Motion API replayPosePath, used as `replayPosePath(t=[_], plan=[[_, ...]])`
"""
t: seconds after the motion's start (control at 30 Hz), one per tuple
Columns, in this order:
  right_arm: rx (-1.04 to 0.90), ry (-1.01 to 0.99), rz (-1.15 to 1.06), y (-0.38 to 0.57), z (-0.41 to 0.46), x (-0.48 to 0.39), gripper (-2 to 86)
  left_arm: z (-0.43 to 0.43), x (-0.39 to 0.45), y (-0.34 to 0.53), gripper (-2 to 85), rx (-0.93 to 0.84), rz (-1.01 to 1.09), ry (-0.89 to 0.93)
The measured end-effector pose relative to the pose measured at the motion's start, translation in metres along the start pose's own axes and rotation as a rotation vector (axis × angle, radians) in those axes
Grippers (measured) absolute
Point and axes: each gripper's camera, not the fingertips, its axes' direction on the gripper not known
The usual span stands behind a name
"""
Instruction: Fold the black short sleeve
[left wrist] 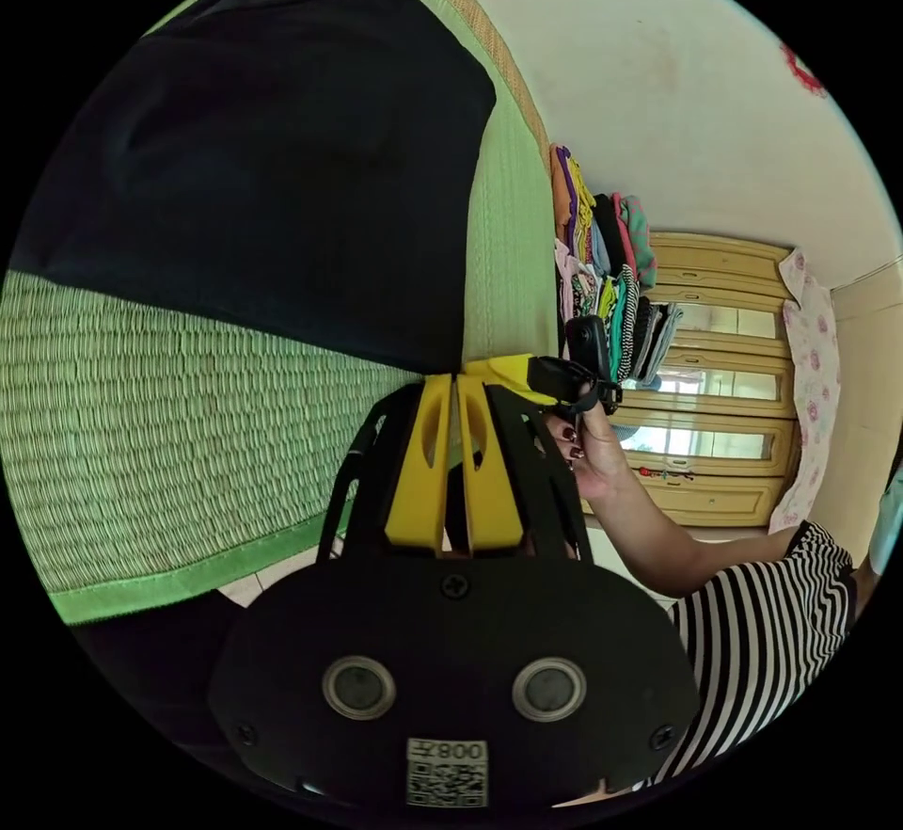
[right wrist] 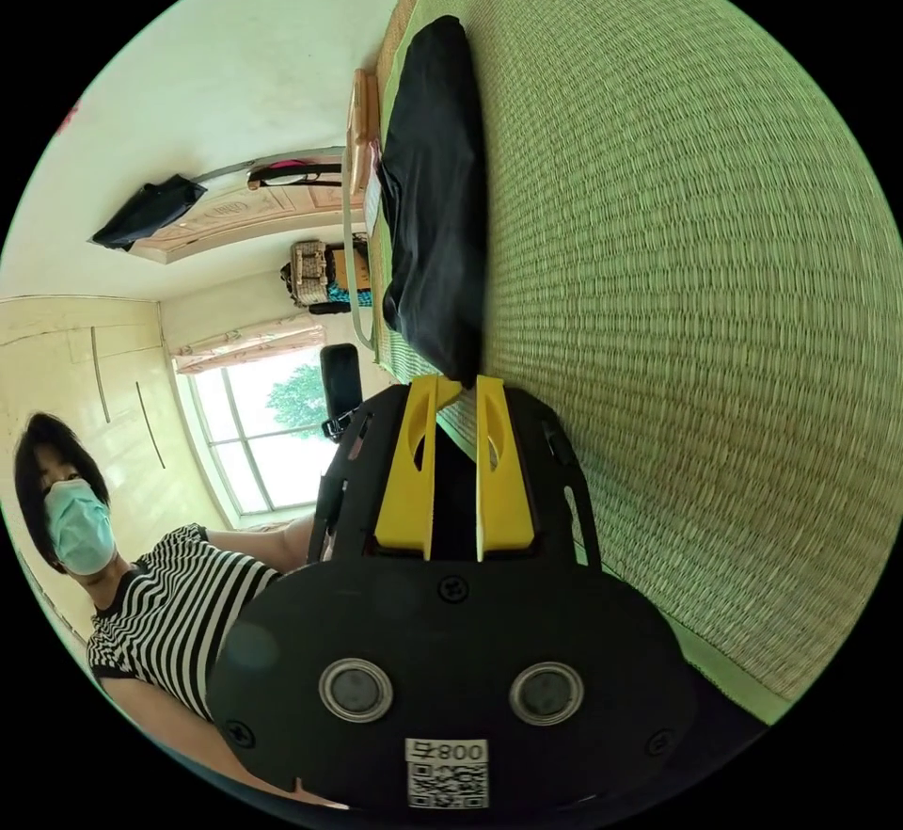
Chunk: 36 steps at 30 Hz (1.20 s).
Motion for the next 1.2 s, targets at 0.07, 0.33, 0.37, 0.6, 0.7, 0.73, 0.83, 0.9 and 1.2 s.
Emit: replayPosePath(t=[0.07,0.33,0.37,0.6,0.7,0.73,0.83,0.9,1.2], plan=[[0.006,-0.03,0.011,0.004,0.005,0.009,7.2,-0.001,0.003,0.0,0.9,0.005,0.012,0.001],[0.027,-0.114,0.035,0.016,0.024,0.035,7.0,-0.002,0.007,0.002,0.6,0.006,0.043,-0.01],[0.032,-0.12,0.038,0.019,0.026,0.038,6.9,-0.001,0.006,0.003,0.6,0.007,0.043,-0.011],[0.039,-0.126,0.048,0.029,0.037,0.054,6.2,0.0,-0.004,0.011,0.5,0.01,0.025,-0.005],[0.044,-0.132,0.058,0.034,0.043,0.062,5.3,0.0,-0.01,0.015,0.6,0.007,0.019,-0.003],[0.047,-0.139,0.062,0.036,0.045,0.065,4.8,0.0,-0.011,0.016,0.6,0.006,0.018,0.0],[0.057,-0.157,0.062,0.041,0.048,0.071,3.5,-0.002,-0.016,0.023,0.6,0.001,0.021,0.026],[0.06,-0.157,0.054,0.043,0.049,0.071,3.0,-0.007,-0.02,0.032,0.8,0.006,0.029,0.028],[0.075,-0.165,-0.023,0.042,0.048,0.051,2.0,-0.067,-0.075,0.08,6.9,0.213,-0.12,0.192]])
